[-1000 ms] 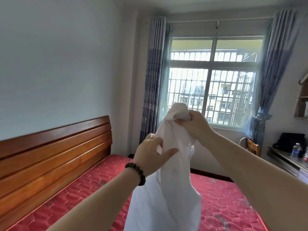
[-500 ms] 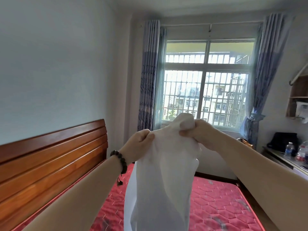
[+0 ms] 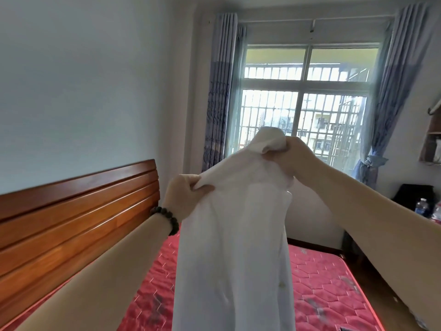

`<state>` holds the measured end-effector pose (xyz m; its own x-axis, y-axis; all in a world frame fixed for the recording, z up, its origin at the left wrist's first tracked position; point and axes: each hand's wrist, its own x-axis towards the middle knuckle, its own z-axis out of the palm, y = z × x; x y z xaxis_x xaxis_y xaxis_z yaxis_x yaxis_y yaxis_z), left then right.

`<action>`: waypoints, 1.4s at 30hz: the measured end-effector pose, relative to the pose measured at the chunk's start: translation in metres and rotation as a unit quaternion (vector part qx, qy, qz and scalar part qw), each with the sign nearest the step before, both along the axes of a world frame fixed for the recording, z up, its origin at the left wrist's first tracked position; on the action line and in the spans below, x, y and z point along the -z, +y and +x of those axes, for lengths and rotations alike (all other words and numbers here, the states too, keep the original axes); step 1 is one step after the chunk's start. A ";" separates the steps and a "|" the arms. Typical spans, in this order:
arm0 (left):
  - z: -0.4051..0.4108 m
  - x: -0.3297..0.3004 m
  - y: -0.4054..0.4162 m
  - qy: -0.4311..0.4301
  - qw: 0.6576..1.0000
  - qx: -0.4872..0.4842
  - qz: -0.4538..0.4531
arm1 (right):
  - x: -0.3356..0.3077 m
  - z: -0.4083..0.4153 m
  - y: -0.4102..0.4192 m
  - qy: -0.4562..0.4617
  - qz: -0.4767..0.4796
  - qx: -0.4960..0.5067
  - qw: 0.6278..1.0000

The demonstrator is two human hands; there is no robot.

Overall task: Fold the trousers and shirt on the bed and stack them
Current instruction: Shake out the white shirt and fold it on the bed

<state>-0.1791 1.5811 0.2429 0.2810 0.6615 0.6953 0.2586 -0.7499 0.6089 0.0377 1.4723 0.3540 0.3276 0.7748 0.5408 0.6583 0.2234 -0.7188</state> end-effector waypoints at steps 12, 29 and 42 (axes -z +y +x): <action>-0.016 0.048 -0.001 0.068 0.979 0.151 -0.117 | 0.017 0.000 0.015 0.013 -0.042 0.015 0.999; -0.007 0.146 0.011 0.190 0.969 0.090 -0.127 | 0.026 -0.009 0.052 -0.054 -0.041 0.066 0.996; -0.014 0.162 0.043 -0.142 0.956 0.062 -0.248 | 0.043 0.028 0.068 0.022 -0.043 0.094 0.994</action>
